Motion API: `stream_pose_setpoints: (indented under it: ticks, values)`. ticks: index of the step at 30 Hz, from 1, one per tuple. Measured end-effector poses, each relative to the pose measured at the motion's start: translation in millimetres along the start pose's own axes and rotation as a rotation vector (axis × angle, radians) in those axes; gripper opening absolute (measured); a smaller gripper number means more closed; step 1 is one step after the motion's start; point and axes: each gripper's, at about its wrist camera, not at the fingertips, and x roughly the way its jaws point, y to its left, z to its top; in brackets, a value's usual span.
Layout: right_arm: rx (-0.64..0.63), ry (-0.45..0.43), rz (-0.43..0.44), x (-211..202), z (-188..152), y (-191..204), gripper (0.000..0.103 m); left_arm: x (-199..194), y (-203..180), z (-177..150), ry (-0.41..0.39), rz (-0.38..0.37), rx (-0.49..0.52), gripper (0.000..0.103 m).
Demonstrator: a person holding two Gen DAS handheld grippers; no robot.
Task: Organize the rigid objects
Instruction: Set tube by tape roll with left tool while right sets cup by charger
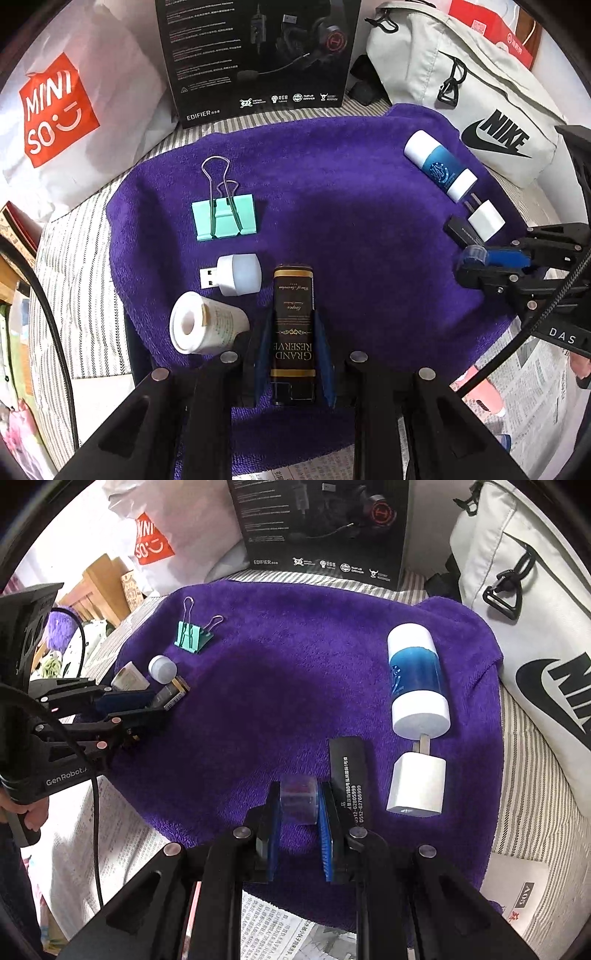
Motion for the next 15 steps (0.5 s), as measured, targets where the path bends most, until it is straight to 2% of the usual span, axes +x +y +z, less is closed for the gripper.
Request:
stream_pose_setpoints:
  ticks: [5,7,8,10,12,15]
  values:
    - [0.002,0.007,0.018,-0.9,-0.4,-2.6,0.020,0.0,-3.4,0.0,0.003,0.011,0.013,0.023]
    - [0.013,0.016,0.048,-2.3,-1.6,-4.3,0.029,0.2,-3.8,0.9,0.006,-0.003,0.009,0.029]
    - [0.015,0.021,0.058,-3.3,-2.6,-3.8,0.033,0.2,-4.6,0.8,0.006,-0.020,0.006,0.036]
    - [0.010,0.027,0.043,-5.3,-5.2,-2.0,0.046,0.8,-9.5,0.2,0.007,-0.024,0.018,0.044]
    - [0.002,0.019,0.020,-8.5,-9.4,-2.1,0.049,1.9,-16.1,-1.6,0.013,-0.003,0.041,0.052]
    - [0.030,0.013,0.032,-14.0,-12.7,-7.6,0.049,1.2,-19.6,-3.8,0.023,0.018,0.040,0.054]
